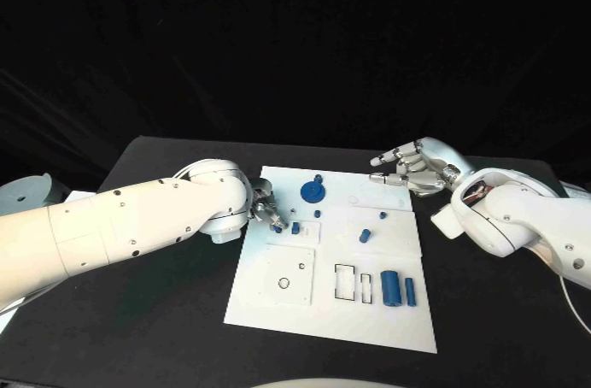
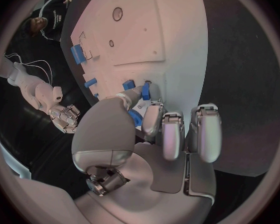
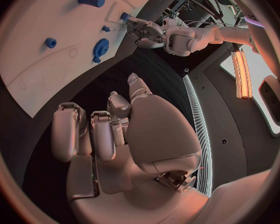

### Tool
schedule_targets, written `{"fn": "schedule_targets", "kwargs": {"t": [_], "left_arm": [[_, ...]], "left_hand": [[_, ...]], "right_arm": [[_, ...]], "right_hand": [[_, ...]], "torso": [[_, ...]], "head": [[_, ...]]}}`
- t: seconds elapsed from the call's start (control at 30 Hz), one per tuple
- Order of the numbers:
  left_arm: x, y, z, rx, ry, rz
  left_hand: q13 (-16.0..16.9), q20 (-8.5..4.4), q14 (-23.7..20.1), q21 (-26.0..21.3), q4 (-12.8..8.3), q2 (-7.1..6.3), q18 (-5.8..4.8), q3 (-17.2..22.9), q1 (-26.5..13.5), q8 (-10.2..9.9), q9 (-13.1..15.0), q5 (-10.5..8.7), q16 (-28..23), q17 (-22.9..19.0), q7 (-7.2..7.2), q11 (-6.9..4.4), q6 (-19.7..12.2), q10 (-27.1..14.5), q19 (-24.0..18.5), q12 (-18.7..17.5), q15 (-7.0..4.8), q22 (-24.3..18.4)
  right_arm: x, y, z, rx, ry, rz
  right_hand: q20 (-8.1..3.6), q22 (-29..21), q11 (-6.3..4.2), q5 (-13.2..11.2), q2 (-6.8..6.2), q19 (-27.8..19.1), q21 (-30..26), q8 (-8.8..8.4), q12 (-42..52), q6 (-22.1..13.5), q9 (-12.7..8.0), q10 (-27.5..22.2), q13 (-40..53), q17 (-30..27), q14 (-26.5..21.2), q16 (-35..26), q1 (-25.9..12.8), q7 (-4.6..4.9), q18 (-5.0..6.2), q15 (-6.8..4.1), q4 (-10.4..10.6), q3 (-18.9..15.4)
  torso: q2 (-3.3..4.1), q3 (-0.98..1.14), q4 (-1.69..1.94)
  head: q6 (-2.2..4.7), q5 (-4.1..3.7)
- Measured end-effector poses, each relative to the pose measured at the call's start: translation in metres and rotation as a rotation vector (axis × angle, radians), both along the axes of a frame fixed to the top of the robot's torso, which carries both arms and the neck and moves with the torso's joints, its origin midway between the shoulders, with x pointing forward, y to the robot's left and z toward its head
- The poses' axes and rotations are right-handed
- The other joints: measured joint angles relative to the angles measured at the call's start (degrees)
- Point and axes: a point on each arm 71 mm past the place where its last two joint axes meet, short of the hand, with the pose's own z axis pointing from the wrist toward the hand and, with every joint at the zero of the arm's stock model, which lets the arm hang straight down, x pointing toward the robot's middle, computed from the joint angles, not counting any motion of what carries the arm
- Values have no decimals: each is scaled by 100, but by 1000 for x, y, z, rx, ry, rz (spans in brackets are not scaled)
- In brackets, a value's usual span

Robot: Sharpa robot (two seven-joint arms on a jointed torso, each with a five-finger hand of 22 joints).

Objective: Assemble the parts on the task board

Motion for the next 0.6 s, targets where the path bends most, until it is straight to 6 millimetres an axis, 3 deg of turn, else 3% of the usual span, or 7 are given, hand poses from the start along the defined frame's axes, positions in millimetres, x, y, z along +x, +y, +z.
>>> {"fn": "schedule_targets", "kwargs": {"t": [0.6], "left_arm": [[-5, 0, -2, -27, -36, 26]], "left_hand": [[-1, 0, 0, 0, 15, 26, 0, 16, 26, 11, 6, -10, 0, 0, 20, 2, -40, -2, 0, 1, 0, 0]], "right_arm": [[0, 0, 0, -1, 0, 0]], "right_hand": [[0, 0, 0, 0, 23, 0, 0, 0, 0, 0, 0, 0, 1, -1, 0, 0, -23, 0, 1, 0, 0, 0]], "torso": [[-2, 3, -3]], "head": [[-9, 12]]}}
